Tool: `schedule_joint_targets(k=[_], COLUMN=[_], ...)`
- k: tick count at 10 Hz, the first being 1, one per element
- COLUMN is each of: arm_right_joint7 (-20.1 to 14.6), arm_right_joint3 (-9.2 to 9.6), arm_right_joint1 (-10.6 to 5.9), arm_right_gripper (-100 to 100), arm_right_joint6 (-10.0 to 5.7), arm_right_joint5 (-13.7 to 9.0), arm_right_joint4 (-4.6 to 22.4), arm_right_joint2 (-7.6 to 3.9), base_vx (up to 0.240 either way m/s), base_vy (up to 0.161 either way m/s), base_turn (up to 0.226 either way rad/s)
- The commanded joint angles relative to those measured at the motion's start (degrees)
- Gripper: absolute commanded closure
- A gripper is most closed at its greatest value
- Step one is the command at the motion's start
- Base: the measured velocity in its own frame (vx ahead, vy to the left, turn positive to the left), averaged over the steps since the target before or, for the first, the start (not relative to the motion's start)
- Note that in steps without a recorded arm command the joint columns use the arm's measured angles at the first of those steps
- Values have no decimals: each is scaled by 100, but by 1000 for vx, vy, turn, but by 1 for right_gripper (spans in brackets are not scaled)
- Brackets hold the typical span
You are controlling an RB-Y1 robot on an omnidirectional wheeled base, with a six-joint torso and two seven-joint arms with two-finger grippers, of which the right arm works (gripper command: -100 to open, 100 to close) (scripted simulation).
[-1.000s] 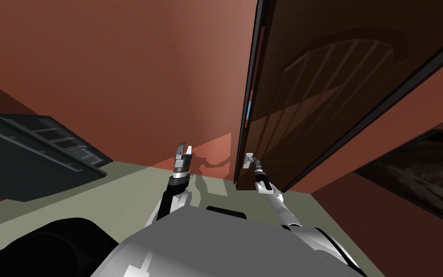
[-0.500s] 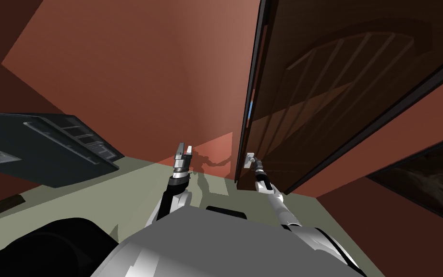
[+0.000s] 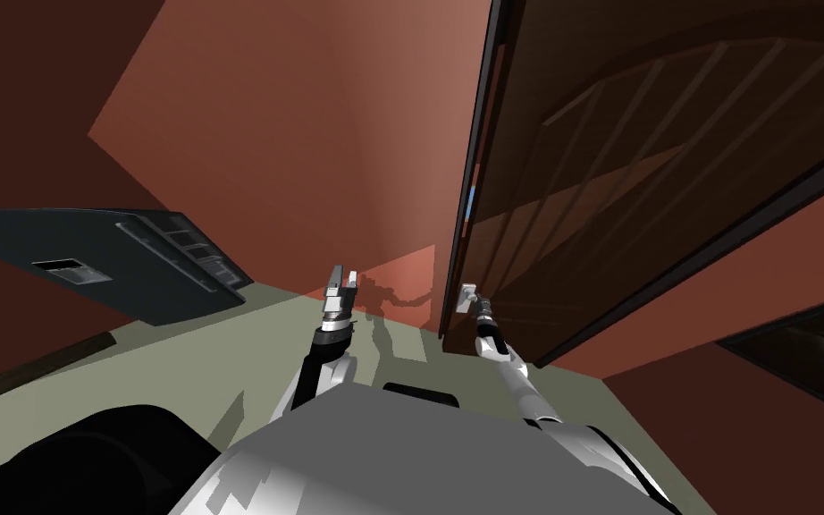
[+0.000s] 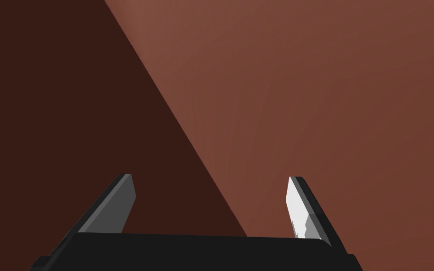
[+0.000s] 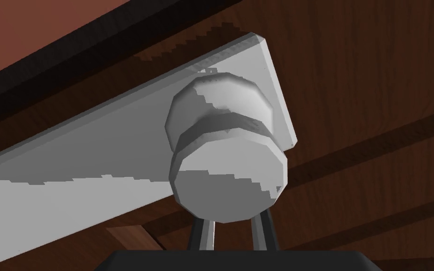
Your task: Pull the door open
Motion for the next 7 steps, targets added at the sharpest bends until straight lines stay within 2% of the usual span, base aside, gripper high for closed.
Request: schedule_joint_targets(k=[1, 3, 4, 5, 6, 7], arm_right_joint7=[-286, -293, -463, -463, -463, -463], arm_right_joint3=[44, 44, 25, 25, 25, 25], arm_right_joint1=[-139, -139, -140, -140, -140, -140], arm_right_gripper=[100, 100, 100, 100, 100, 100], arm_right_joint6=[-49, -49, -28, -28, -28, -28], arm_right_joint5=[-177, -177, -303, -303, -303, -303], arm_right_joint4=[-27, -27, -29, -29, 114, -29], arm_right_joint2=[114, 114, 128, 128, 128, 128], base_vx=[-64, -35, -33, -33, -3, 1], base_vy=[-79, -24, -16, -21, -13, 4], base_turn=[178, 34, 84, 62, 14, -19])
